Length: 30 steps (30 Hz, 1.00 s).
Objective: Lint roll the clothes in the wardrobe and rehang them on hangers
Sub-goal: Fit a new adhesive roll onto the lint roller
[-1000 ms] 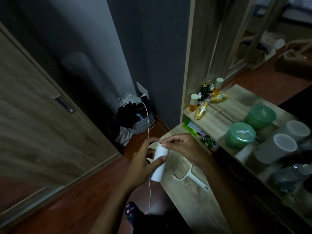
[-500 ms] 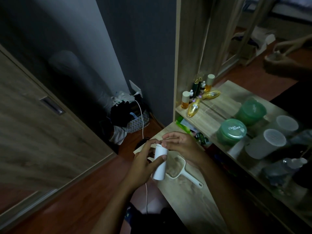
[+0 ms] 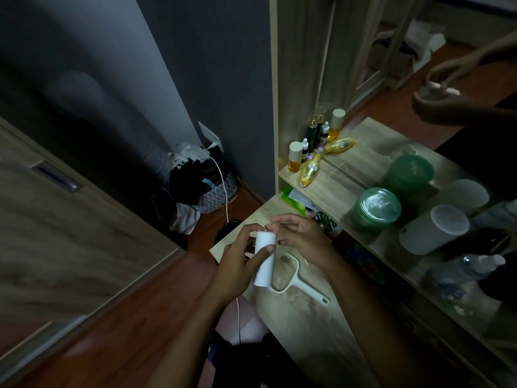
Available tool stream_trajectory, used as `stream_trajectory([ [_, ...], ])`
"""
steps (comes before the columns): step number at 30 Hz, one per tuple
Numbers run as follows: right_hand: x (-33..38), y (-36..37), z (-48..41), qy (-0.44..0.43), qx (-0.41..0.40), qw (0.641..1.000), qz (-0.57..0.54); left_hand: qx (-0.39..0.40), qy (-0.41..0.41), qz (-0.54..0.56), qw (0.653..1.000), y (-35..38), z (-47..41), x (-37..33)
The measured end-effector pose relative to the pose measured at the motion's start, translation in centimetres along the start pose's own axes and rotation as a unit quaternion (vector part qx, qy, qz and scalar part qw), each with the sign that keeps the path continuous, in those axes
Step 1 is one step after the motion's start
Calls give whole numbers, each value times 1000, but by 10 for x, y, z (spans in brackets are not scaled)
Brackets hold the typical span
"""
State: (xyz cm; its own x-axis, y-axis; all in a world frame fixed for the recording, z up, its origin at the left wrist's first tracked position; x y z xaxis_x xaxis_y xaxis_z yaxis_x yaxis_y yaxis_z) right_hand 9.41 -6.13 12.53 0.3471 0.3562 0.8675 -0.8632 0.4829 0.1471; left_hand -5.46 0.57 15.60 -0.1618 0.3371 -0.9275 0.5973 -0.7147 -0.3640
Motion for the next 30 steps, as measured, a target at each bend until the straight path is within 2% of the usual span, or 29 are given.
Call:
stream_trajectory([
  [3, -19, -21, -14, 1, -95, 995, 9, -21, -35, 35, 999, 1, -10, 8],
  [5, -40, -44, -25, -13, -187, 977, 106, -39, -66, 67, 995, 2, -15, 16],
  [7, -66, -60, -34, -2, -230, 955, 187, -58, -89, 85, 991, 4, -18, 25],
  [13, -134, -77, -48, 97, -264, 906, 316, -100, -153, 121, 976, 10, -18, 46],
  [17, -152, -85, -53, 107, -284, 856, 419, -124, -224, 163, 953, 12, -14, 56],
  [19, -158, -88, -55, 101, -295, 843, 439, -140, -261, 167, 940, 11, -13, 60],
  [22, -157, -90, -58, 83, -306, 847, 426, -159, -293, 182, 925, 9, -13, 64],
  [26, -150, -90, -66, 104, -280, 867, 400, -170, -327, 196, 909, 6, -11, 69],
  [28, -133, -85, -63, 86, -277, 916, 278, -171, -330, 200, 906, 4, -11, 71],
  [30, -110, -74, -49, 78, -263, 960, 52, -175, -330, 201, 906, 2, -11, 72],
])
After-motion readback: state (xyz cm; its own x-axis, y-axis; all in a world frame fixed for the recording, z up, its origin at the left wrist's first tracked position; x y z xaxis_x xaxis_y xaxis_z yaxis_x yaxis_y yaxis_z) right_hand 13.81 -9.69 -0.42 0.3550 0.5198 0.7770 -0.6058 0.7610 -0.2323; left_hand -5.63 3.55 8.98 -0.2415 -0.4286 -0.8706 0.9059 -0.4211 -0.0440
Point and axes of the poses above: each hand's wrist, its own z-axis away from the middle knuckle, its own y-axis out of the palm, x = y × z, the point moved 5 cm from there along -z, towards the middle knuckle, and after that the axes turned 10 degrees about y, right-handed, at the moved point
